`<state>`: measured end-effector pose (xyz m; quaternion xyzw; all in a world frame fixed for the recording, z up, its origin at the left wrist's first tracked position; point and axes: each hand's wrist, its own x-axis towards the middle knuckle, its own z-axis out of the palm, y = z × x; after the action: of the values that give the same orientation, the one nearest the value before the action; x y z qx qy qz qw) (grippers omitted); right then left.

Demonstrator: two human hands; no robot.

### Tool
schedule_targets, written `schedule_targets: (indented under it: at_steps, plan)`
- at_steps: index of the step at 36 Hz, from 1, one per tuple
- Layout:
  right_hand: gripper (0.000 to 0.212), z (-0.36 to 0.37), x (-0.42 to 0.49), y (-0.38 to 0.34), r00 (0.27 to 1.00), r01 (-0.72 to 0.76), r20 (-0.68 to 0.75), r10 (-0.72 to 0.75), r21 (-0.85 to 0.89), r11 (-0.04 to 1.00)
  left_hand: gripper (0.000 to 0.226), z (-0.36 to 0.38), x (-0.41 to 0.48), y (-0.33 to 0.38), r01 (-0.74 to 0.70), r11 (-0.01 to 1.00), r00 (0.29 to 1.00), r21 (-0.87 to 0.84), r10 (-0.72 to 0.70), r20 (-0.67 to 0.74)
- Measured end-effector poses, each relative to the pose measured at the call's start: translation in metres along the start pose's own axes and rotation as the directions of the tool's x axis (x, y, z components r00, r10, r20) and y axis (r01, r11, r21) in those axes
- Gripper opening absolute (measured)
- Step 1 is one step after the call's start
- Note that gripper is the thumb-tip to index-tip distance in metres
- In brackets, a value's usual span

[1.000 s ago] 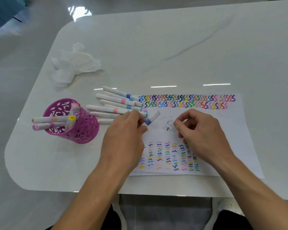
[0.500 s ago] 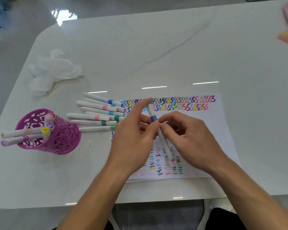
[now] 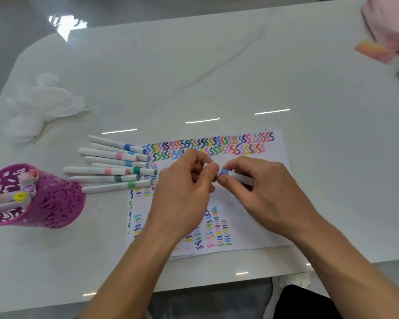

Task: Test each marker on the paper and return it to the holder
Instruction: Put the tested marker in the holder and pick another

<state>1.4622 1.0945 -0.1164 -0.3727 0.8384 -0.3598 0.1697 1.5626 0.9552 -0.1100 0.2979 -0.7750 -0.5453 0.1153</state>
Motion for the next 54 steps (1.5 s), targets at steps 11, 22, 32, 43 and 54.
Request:
schedule_targets:
  at_steps: [11, 22, 32, 43, 54]
  plan:
    - [0.04, -0.005, -0.002, 0.01, 0.998, 0.04, 0.057, -0.031, -0.169, 0.985, 0.018, 0.009, 0.001, 0.0, -0.049, 0.979, 0.989, 0.2, 0.02, 0.143]
    - [0.044, -0.005, -0.001, 0.006, 0.998, 0.035, 0.063, -0.02, -0.236, 0.971, 0.02, 0.009, 0.003, 0.001, -0.031, 0.999, 0.998, 0.033, 0.029, 0.053]
    - [0.044, -0.001, -0.001, 0.006, 0.998, 0.03, 0.062, -0.016, -0.239, 0.971, 0.023, 0.008, 0.003, 0.0, 0.012, 0.999, 0.998, -0.043, -0.009, 0.06]
    - [0.05, -0.002, 0.0, 0.007, 0.992, -0.122, 0.039, 0.123, -0.026, 0.992, 0.016, 0.009, -0.001, 0.005, -0.073, 0.997, 0.993, 0.018, 0.075, -0.092]
    - [0.033, -0.017, 0.005, 0.026, 0.935, -0.161, -0.239, 0.262, 0.372, 0.914, 0.017, 0.002, 0.004, -0.002, -0.028, 0.965, 0.984, 0.262, 0.073, -0.162]
